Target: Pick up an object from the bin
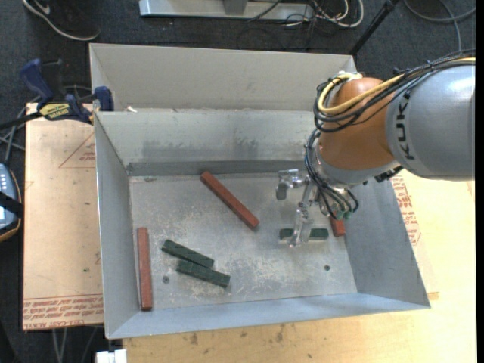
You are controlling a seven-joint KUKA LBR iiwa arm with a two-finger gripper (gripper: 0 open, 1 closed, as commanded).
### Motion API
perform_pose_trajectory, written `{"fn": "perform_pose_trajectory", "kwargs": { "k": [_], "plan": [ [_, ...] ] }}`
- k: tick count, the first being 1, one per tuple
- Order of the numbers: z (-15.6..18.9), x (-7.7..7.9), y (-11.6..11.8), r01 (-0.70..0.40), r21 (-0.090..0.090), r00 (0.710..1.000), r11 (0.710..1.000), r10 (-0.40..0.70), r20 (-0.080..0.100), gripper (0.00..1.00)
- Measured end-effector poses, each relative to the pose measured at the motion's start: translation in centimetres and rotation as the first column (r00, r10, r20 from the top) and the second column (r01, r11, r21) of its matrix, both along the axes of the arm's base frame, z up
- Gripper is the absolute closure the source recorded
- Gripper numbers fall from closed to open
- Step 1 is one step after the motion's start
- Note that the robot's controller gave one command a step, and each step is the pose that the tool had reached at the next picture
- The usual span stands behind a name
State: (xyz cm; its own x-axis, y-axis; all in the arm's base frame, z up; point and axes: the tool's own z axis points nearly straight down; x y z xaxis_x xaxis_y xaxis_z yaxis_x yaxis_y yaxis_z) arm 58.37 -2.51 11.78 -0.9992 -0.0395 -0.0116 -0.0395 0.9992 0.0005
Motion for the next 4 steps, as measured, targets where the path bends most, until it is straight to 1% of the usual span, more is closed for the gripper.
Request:
{"fn": "perform_pose_trajectory", "kwargs": {
  "k": [1,2,3,4],
  "plan": [
    [-3.6,1.0,-1.7,-0.025,0.0,1.0,1.0,0.025,-0.015,0.0],
    [-4.7,-1.7,-4.7,-0.214,-0.001,0.977,0.977,0.214,-0.01,1.0],
    [-4.7,-1.7,-4.7,-0.213,-0.001,0.977,0.977,0.213,-0.01,1.0],
    [-0.6,-2.0,-4.6,-0.22,0.003,0.975,0.975,0.22,-0.018,1.0]
  ]
}}
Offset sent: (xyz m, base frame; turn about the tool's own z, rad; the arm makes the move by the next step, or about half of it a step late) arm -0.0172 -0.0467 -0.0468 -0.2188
